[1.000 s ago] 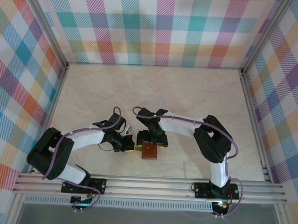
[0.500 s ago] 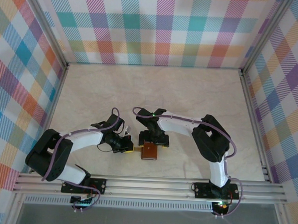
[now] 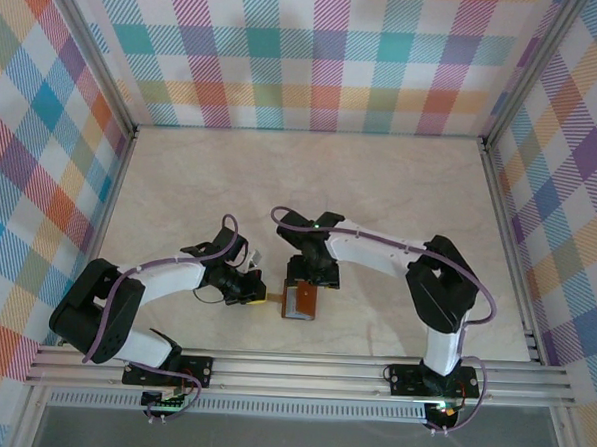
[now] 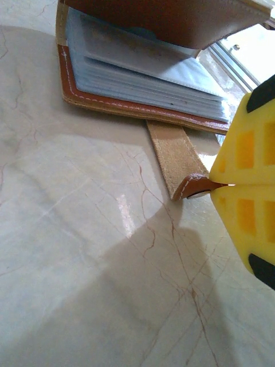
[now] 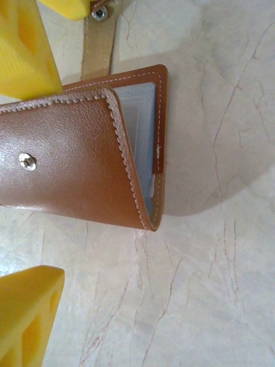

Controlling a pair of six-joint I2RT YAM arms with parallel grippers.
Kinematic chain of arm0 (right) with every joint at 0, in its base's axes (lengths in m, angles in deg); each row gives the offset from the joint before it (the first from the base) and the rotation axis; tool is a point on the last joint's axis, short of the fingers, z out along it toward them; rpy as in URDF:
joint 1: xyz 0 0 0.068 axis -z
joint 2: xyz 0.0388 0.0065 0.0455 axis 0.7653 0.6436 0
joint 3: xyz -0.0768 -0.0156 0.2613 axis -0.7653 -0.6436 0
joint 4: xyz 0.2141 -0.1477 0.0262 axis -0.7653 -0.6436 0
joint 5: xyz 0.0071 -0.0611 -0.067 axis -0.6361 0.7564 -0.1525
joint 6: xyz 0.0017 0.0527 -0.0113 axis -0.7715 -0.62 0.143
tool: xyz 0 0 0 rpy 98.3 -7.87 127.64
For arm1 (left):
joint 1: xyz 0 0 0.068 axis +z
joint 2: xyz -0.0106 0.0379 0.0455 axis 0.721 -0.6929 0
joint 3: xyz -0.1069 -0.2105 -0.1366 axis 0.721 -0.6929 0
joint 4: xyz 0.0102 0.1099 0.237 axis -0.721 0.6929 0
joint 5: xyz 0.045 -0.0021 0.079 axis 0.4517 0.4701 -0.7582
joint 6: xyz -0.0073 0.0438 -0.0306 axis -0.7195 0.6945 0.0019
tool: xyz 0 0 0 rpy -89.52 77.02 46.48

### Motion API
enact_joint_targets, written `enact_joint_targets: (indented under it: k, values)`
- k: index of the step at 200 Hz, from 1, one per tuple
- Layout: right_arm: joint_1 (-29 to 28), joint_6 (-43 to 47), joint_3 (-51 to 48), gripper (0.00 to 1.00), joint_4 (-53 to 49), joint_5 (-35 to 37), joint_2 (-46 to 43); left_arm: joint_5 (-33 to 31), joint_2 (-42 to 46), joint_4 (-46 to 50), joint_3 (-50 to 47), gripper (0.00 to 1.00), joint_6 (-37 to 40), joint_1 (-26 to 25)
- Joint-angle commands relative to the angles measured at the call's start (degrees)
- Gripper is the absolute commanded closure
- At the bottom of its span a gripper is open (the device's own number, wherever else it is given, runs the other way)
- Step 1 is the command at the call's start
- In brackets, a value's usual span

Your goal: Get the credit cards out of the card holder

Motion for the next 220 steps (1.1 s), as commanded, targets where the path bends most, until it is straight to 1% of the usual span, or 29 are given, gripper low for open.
enact_joint_targets:
  k: [1, 7, 19, 28, 62, 76, 89, 98, 112, 129, 145, 164, 184, 207, 220]
  values:
    - [-0.16, 0.82, -1.24, 0.44, -3.33, 1.54, -2.67, -3.05, -0.01, 2.44, 0.05, 0.96, 1.19, 0.84]
    - [-0.18, 1.07, -1.66, 0.51, -2.97, 1.35, -3.13, -3.30, -0.14, 2.75, 0.32, 0.95, 1.17, 0.87]
    - [-0.05, 1.36, -2.67, 0.59, -1.99, 0.96, -3.83, -3.72, -0.27, 3.15, 0.81, 0.95, 1.20, 0.87]
    - [0.20, 1.53, -3.77, 0.67, -0.86, 0.30, -4.34, -4.10, -0.13, 3.67, 1.03, 0.95, 1.22, 0.87]
    - [0.91, 1.80, -9.44, 0.83, 6.29, -2.06, -6.92, -5.77, 0.19, 5.52, 2.60, 0.92, 1.26, 0.87]
    - [0.89, 1.67, -12.03, 0.93, 9.76, -3.36, -8.33, -7.37, 0.98, 7.53, 3.97, 0.88, 1.32, 0.87]
    - [0.95, 1.45, -13.83, 0.99, 11.86, -4.40, -9.49, -8.84, 2.90, 9.94, 5.64, 0.85, 1.54, 0.87]
    - [0.95, 1.45, -14.55, 1.00, 12.37, -4.61, -10.13, -9.83, 4.65, 11.62, 6.78, 0.81, 1.51, 0.87]
    - [0.93, 1.53, -14.89, 1.00, 12.60, -4.70, -11.11, -10.98, 7.47, 13.89, 8.37, 0.77, 1.22, 0.87]
    - [0.87, 1.57, -15.16, 1.00, 13.61, -5.35, -11.92, -12.15, 10.73, 16.28, 9.90, 0.69, 0.91, 0.82]
    - [0.87, 1.62, -15.99, 1.00, 15.34, -6.60, -12.49, -13.64, 13.77, 17.70, 10.44, 0.64, 0.81, 0.83]
    - [0.87, 1.54, -16.88, 1.00, 17.01, -8.03, -12.79, -14.83, 16.31, 19.31, 10.31, 0.61, 1.05, 0.80]
    - [0.88, 1.40, -18.34, 1.00, 19.21, -9.33, -13.45, -15.63, 16.98, 21.04, 10.27, 0.60, 1.96, 0.87]
    - [0.91, 1.38, -19.57, 1.00, 20.28, -10.26, -13.58, -15.57, 18.19, 21.48, 9.47, 0.58, 1.91, 0.82]
    - [0.87, 1.10, -20.69, 1.00, 21.66, -11.12, -14.29, -14.33, 19.32, 21.09, 8.89, 0.56, 1.55, 0.79]
